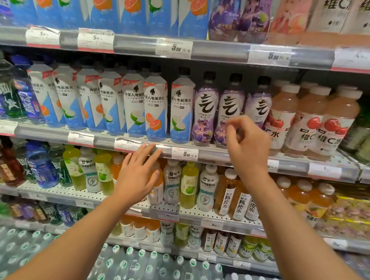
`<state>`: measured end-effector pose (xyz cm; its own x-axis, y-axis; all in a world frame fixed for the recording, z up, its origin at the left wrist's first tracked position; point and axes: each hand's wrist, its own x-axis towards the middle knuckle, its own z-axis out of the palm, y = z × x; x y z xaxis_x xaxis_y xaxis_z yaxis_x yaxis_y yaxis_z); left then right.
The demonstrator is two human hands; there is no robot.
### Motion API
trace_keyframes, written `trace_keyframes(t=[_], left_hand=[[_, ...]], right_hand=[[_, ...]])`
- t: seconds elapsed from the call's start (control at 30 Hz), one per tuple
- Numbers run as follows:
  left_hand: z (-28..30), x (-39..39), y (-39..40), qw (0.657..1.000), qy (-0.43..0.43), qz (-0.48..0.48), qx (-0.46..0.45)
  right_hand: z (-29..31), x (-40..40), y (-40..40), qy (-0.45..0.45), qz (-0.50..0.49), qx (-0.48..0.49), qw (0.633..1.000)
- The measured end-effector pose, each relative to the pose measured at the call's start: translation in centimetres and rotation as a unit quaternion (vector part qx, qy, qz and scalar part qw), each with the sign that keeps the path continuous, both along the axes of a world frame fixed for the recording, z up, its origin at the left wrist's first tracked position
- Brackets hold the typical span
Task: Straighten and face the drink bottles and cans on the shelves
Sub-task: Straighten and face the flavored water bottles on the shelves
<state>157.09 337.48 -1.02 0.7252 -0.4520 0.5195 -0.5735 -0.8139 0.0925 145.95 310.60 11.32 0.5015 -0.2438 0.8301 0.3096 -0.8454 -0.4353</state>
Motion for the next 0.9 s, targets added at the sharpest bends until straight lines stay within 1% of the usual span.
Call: trace_keyframes(t=[0.03, 0.1, 0.17, 0.23, 0.3, 0.4, 0.53, 0.7, 0.8, 0.9], left_hand=[[-0.2, 0.1, 0.6, 1.000, 0.001, 0.009, 0.005], [-0.5, 0.3, 2.2, 0.999, 0.005, 0.035, 0.005], [-0.7, 0.8, 4.2, 0.998, 0.009, 0.061, 0.000], [-1.0, 1.7, 6.5, 0.997, 0.008, 0.080, 0.001], [-1.1, 2.7, 8.7, 0.996, 0.014, 0.089, -0.013], [-1.3, 4.3, 11.0, 0.996, 0.012, 0.086, -0.006], [-2.0, 6.0, 12.7, 0.998, -0.028, 0.049, 0.021], [-2.5, 8.0, 14.1, 0.996, -0.084, -0.013, 0.027], [-2.9, 8.7, 14.5, 0.994, -0.104, -0.037, 0.013], [-3.0, 8.6, 14.7, 0.993, -0.100, -0.055, 0.011]], right_hand=[[-2.3, -0.5, 0.6, 0.023, 0.012, -0.007, 1.000], [-6.7, -0.5, 1.7, 0.126, 0.023, -0.036, 0.991], [-10.1, 0.4, 2.6, 0.257, 0.017, -0.086, 0.962], [-12.4, 1.8, 3.4, 0.369, 0.007, -0.115, 0.922], [-13.6, 3.5, 4.1, 0.419, -0.012, -0.125, 0.899], [-14.0, 6.3, 5.2, 0.432, -0.044, -0.113, 0.894], [-14.1, 9.5, 7.5, 0.462, -0.101, -0.040, 0.880], [-14.5, 10.8, 9.8, 0.392, -0.212, 0.045, 0.894], [-15.1, 10.5, 10.8, 0.354, -0.221, 0.110, 0.902], [-15.5, 9.8, 11.1, 0.342, -0.229, 0.148, 0.899]])
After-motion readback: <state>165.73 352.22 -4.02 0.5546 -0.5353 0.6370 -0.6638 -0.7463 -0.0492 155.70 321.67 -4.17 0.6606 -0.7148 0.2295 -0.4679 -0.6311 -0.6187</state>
